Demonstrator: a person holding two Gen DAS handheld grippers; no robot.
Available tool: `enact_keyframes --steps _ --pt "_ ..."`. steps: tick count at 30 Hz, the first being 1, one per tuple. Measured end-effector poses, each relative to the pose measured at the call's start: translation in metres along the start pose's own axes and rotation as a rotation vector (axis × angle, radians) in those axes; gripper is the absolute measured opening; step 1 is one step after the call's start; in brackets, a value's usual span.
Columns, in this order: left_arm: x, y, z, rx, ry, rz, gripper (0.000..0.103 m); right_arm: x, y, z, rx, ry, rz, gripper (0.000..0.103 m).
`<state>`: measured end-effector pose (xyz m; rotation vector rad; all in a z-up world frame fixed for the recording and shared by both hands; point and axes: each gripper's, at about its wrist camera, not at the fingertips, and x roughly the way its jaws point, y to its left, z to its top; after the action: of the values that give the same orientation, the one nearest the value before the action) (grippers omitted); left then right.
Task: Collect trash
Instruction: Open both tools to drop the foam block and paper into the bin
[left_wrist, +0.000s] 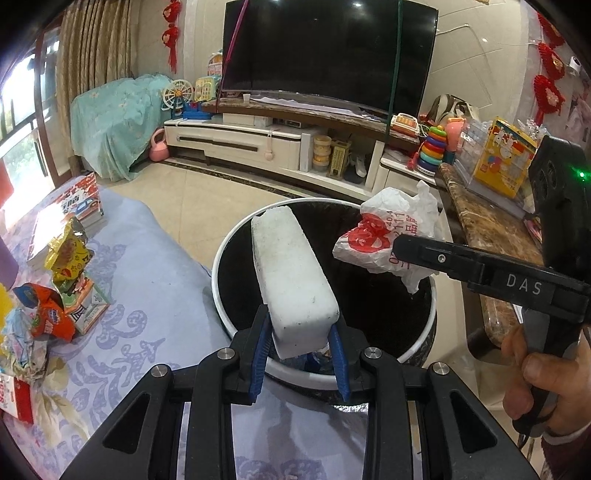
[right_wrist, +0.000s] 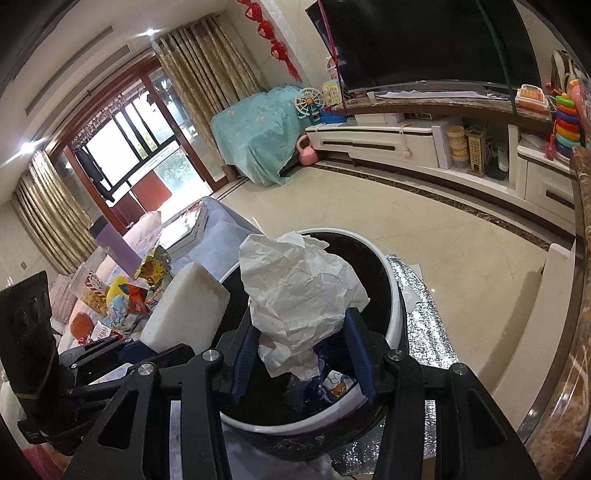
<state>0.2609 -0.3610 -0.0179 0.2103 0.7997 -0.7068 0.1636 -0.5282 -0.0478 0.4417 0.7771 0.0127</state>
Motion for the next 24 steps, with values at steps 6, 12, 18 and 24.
enact_keyframes --steps 6,12,18,24 --pt "0.006 -0.002 0.006 -0.008 0.011 -0.003 0.046 0.005 -0.002 0.003 -0.005 0.021 -0.017 0.053" --pt "-0.002 0.004 0.000 -0.027 -0.012 -0.001 0.059 -0.002 -0.005 0.007 0.029 -0.002 -0.023 0.080" --pt "-0.028 0.020 -0.028 -0.071 -0.034 0.035 0.062 -0.012 -0.002 0.002 0.051 -0.032 0.000 0.080" --pt "-0.060 0.051 -0.071 -0.186 -0.033 0.061 0.062 -0.003 0.028 -0.014 0.037 -0.002 0.057 0.081"
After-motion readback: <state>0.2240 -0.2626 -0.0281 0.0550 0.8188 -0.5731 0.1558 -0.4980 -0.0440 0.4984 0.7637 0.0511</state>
